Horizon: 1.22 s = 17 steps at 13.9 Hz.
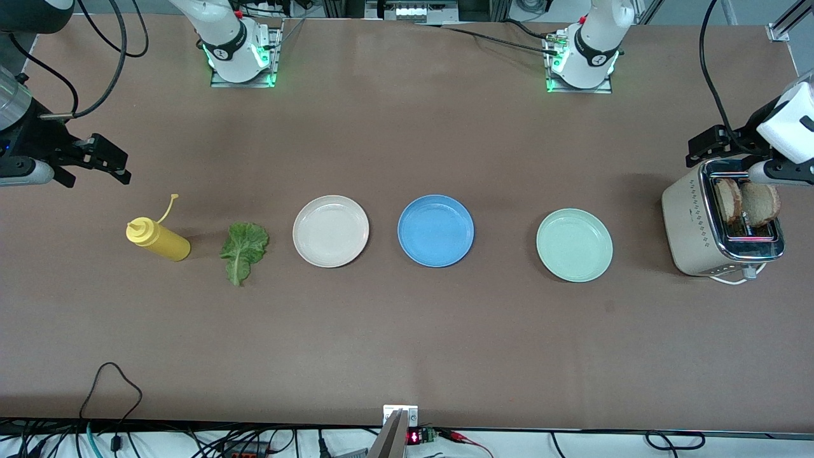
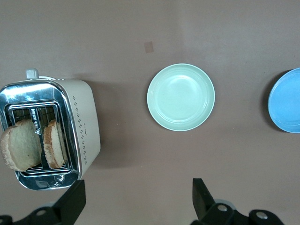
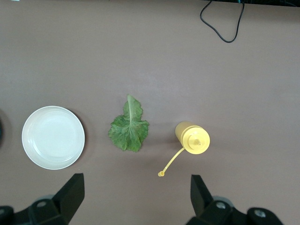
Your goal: Make sandwich in blue plate with both arms
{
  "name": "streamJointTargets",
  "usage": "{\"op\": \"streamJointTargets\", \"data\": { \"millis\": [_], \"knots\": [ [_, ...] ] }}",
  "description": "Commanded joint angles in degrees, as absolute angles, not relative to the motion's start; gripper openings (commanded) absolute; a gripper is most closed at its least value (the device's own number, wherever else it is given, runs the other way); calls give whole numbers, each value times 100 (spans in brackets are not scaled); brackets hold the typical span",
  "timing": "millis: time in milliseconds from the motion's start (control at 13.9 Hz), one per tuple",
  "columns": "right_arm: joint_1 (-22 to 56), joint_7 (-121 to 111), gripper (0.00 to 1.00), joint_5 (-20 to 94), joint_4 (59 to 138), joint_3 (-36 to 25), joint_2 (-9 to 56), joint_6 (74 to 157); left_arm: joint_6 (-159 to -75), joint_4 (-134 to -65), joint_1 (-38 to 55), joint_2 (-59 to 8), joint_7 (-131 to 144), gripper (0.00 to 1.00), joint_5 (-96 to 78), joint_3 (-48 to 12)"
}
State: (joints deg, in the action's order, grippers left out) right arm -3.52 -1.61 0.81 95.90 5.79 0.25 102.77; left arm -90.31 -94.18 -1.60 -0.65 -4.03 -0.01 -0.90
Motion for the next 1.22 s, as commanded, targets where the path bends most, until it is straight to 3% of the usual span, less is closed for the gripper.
{"op": "streamJointTargets", "data": {
  "millis": [0,431,861,1149],
  "knots": [
    [-378,-149,100,141,9466,598,70,10239,-8947,-9352,-167,-79,-378,100,35,-97],
    [-378,-141,100,132,9466,598,70,10239,-8912,-9352,-184,-219,-387,100,490,-70],
    [-378,-141,100,141,9466,598,70,10239,-9104,-9483,-728,-931,-747,100,1334,-70],
    [-378,-149,100,114,9466,598,79,10239,-10165,-10482,-1035,-766,-773,100,1880,-70]
  ]
}}
